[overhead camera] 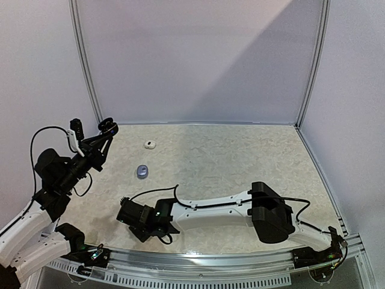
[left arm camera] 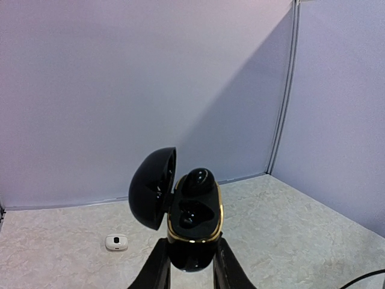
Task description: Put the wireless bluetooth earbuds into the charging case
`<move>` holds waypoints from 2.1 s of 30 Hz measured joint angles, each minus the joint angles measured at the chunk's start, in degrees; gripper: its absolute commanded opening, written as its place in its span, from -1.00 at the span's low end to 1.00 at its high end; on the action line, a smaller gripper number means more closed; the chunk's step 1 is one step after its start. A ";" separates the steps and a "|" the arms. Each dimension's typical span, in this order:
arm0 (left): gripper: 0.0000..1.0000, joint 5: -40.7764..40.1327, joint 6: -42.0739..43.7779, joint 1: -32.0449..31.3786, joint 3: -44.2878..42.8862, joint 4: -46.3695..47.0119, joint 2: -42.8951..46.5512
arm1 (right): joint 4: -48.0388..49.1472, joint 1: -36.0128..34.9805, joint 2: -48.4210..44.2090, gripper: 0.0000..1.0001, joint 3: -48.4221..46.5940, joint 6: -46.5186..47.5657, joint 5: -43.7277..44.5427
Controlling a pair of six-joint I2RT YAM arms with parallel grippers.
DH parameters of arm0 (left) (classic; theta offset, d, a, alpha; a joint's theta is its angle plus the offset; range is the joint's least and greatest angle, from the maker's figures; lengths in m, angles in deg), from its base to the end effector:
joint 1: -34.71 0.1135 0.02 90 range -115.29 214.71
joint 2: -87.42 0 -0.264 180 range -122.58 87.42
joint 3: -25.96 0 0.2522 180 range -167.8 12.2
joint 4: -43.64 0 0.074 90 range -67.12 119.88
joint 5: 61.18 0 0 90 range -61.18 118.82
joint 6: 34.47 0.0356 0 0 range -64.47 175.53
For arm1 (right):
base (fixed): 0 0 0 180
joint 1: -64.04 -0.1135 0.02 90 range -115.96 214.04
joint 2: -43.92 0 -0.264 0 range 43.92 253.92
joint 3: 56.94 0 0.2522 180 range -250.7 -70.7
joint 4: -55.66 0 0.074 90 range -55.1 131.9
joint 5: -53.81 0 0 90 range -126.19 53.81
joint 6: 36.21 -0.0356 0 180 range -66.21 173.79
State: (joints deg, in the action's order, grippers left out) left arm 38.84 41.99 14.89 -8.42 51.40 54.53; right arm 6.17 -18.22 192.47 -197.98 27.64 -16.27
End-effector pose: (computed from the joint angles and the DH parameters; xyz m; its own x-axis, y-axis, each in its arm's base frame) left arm 0.1466 -0.0594 0.2809 0.0310 -0.2563 -0.9661 0.5171 0.8313 -0.2039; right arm 0.0866 0.5471 0.1281 -0.5010 -0.6091 -0.6148 -0.7640 0.6450 -0.0165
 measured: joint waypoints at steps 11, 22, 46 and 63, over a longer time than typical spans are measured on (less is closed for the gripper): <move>-1.00 0.02 0.02 -0.07 0.00 0.00 0.15 | -1.29 -0.20 -14.97 -0.73 24.26 -3.78 4.70; -1.00 5.46 -1.77 -0.39 0.46 0.90 -0.76 | -2.60 1.07 -32.74 -0.43 50.93 -13.42 4.81; -1.00 12.35 -3.80 -2.34 0.94 1.79 -4.28 | -35.26 16.59 -21.33 0.26 15.13 -25.46 -15.17; -1.00 12.52 -3.80 -2.34 0.94 1.79 -4.26 | -32.04 16.17 -19.69 -0.31 26.60 -34.93 -27.45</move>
State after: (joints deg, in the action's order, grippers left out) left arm 51.37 38.19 12.56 -7.48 53.19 50.27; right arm -25.87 -2.04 172.77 -171.38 -7.29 -43.72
